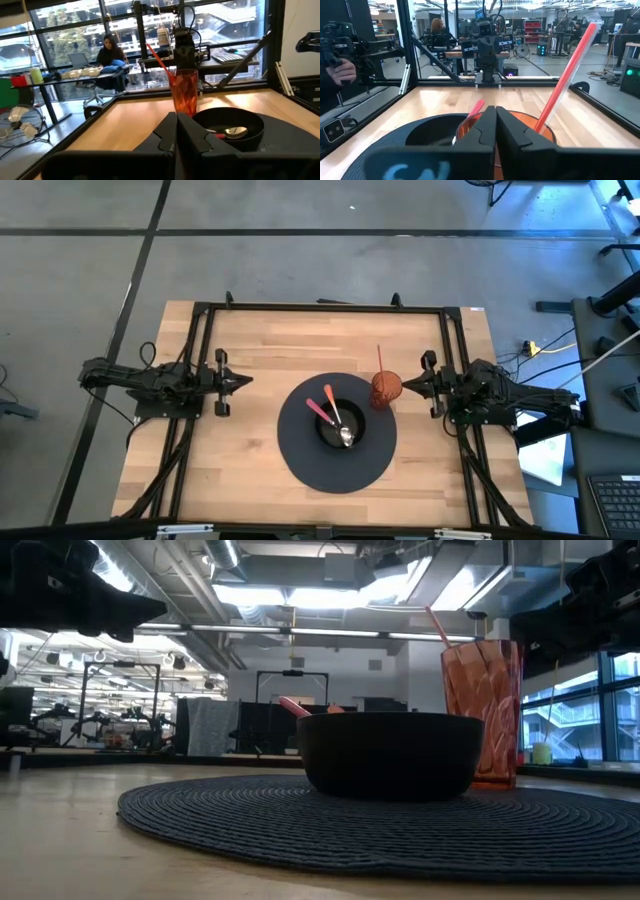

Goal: Pick & Place Utensil
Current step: Return to Home Position

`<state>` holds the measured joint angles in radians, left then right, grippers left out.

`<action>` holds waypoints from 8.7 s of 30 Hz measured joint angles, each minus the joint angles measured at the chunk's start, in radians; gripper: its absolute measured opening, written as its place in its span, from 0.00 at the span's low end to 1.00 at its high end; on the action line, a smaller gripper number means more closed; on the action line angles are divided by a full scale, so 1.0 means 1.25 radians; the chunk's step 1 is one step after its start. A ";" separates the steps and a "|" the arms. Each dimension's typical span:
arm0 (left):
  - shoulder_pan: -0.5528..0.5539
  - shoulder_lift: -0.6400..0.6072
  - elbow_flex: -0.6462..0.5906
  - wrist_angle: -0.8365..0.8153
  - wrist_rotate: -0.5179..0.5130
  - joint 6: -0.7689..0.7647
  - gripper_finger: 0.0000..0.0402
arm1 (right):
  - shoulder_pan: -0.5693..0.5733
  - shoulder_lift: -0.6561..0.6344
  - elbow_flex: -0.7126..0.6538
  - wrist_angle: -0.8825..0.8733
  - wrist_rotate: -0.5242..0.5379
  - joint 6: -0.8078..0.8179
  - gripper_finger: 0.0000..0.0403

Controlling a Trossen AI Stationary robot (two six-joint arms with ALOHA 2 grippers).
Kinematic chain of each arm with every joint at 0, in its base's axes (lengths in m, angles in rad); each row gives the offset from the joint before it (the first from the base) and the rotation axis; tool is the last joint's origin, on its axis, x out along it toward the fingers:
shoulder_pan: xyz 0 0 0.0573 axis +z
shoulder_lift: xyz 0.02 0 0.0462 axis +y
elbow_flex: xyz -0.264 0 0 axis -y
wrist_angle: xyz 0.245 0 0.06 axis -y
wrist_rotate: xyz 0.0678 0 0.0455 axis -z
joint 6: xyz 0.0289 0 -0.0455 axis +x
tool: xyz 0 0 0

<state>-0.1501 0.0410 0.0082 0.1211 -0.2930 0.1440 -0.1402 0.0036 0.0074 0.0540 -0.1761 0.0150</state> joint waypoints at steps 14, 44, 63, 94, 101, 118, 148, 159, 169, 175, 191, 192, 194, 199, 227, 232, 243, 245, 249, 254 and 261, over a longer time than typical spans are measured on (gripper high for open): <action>0.000 0.000 0.000 0.001 -0.001 0.000 0.00 | 0.000 0.000 0.000 -0.006 0.000 0.006 0.04; 0.000 0.000 0.000 0.001 -0.001 0.000 0.01 | 0.000 0.000 0.000 -0.006 0.000 0.005 0.04; 0.000 0.000 0.000 0.002 -0.001 0.000 0.02 | 0.000 0.000 0.000 -0.006 0.000 0.005 0.04; 0.000 0.000 0.000 0.002 -0.001 0.000 0.01 | 0.000 0.000 0.000 -0.006 0.000 0.005 0.04; 0.000 0.000 0.000 0.002 -0.001 0.000 0.02 | 0.000 0.000 0.000 -0.006 0.000 0.005 0.04; 0.000 0.000 0.000 0.002 -0.001 0.000 0.02 | 0.000 0.000 0.000 -0.006 0.000 0.005 0.04; 0.000 0.000 0.000 0.002 -0.001 0.000 0.02 | 0.000 0.000 0.000 -0.006 0.000 0.005 0.04; 0.000 0.000 0.000 0.002 -0.001 0.000 0.02 | 0.000 0.000 0.000 -0.006 0.000 0.005 0.04; 0.000 0.000 0.000 0.002 -0.001 0.000 0.01 | 0.000 0.000 0.000 -0.006 0.000 0.005 0.04; 0.000 0.000 0.000 0.002 -0.001 0.000 0.01 | 0.000 0.000 0.000 -0.006 0.000 0.005 0.04; 0.000 0.000 0.000 0.001 -0.001 0.000 0.01 | 0.000 0.000 0.000 -0.006 0.000 0.005 0.04; 0.000 0.000 0.000 0.001 -0.001 0.000 0.01 | 0.000 0.000 0.000 -0.006 0.000 0.005 0.04; 0.000 0.000 0.000 0.002 -0.001 0.000 0.02 | 0.000 0.000 0.000 -0.006 0.000 0.005 0.04; 0.000 0.000 0.000 0.002 -0.001 0.000 0.02 | 0.000 0.000 0.000 -0.006 0.000 0.005 0.04; 0.000 0.000 0.000 0.002 -0.001 0.000 0.01 | 0.000 0.000 0.000 -0.006 0.000 0.005 0.04; 0.000 0.000 0.000 0.001 -0.001 0.000 0.02 | 0.000 0.000 0.000 -0.006 0.000 0.005 0.04; 0.000 0.000 0.000 0.001 -0.001 0.000 0.01 | 0.000 0.000 0.000 -0.006 0.000 0.005 0.04; 0.000 0.000 0.000 0.002 -0.001 0.000 0.02 | 0.000 0.000 0.000 -0.006 0.000 0.005 0.04; 0.000 0.000 0.000 0.002 -0.001 0.000 0.02 | 0.000 0.000 0.000 -0.006 0.000 0.005 0.04; 0.000 0.000 0.000 0.001 -0.001 0.000 0.01 | 0.000 0.000 0.000 -0.006 0.000 0.005 0.04; 0.000 0.000 0.000 0.002 -0.001 0.000 0.02 | 0.000 0.000 0.000 -0.006 0.000 0.005 0.04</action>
<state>-0.1498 0.0414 0.0083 0.1230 -0.2943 0.1444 -0.1398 0.0036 0.0074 0.0463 -0.1764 0.0212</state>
